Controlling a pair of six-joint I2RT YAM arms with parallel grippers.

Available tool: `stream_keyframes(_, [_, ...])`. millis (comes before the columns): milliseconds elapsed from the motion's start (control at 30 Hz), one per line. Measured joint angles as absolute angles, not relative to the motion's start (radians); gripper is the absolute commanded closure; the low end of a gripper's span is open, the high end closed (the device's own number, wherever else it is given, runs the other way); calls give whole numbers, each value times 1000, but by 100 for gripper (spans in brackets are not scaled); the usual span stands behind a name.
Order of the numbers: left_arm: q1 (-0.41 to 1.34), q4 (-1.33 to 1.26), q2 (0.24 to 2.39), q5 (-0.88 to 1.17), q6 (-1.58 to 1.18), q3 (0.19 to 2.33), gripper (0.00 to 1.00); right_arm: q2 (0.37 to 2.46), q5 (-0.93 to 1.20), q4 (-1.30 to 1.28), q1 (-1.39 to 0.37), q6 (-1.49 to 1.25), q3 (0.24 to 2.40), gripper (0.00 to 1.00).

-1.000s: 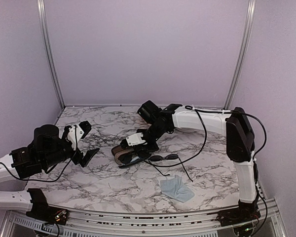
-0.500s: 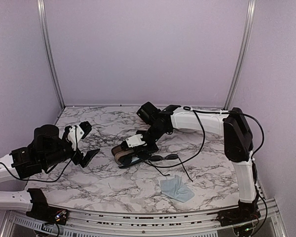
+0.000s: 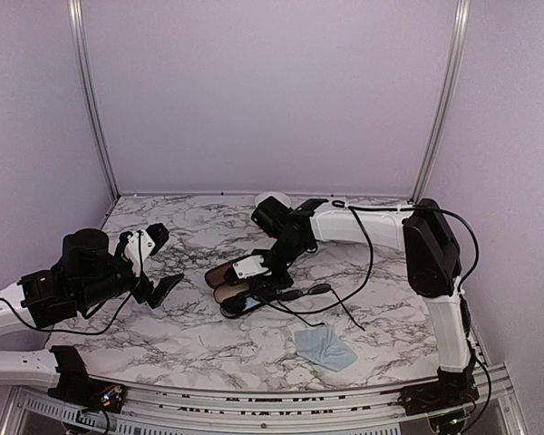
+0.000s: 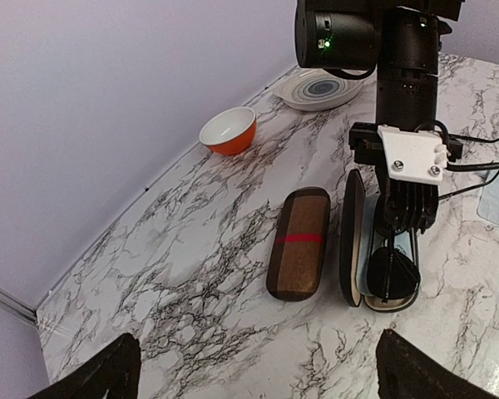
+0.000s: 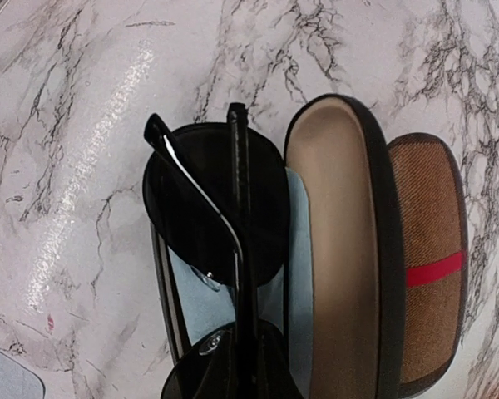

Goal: Organize the sunglasses
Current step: Place the sunglasses in the sunglasses case.

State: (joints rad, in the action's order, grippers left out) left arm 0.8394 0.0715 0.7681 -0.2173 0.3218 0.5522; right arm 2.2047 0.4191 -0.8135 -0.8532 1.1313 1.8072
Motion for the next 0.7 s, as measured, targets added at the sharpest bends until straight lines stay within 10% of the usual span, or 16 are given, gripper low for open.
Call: stream_keyframes(700, [839,72,772,-215,322,552,1,2140,265,-619,-853,1118,1652,100])
